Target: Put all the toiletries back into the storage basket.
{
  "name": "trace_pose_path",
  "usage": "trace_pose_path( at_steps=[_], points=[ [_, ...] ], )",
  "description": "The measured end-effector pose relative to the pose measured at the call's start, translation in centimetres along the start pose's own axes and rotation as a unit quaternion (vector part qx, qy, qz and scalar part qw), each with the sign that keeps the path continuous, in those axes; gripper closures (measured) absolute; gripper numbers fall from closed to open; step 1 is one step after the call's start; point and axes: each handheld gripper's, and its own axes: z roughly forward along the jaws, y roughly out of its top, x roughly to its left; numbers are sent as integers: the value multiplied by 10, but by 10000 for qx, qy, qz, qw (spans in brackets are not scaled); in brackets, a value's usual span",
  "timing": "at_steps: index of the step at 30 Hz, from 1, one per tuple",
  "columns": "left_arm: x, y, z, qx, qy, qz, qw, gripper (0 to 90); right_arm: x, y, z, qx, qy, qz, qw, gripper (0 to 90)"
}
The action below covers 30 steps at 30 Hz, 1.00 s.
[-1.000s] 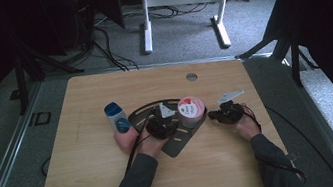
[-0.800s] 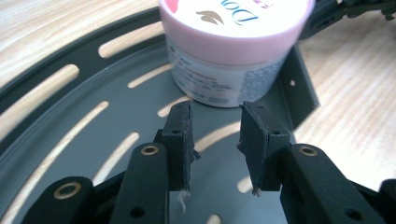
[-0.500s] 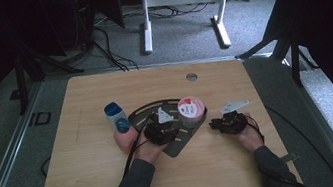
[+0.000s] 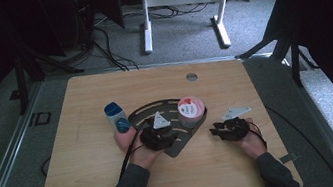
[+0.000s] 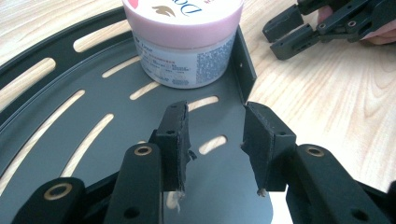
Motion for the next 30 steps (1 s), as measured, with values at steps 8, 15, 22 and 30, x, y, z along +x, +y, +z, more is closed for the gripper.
trace_pose_path(
  at_steps=[8,15,22,30],
  points=[
    [0,-10,-15,-100,35,-92,9999,605,1,-2,0,-84,17,35,10000,610],
    [0,-14,-29,-144,74,-96,9998,606,1,-4,1,-162,88,74,9998,577],
    [0,-19,-45,-199,171,-132,9996,605,2,-4,1,-156,108,51,9998,552],
    [1,-25,-61,-269,236,-180,9992,600,4,-4,1,-147,106,9,9998,510]
  ],
)
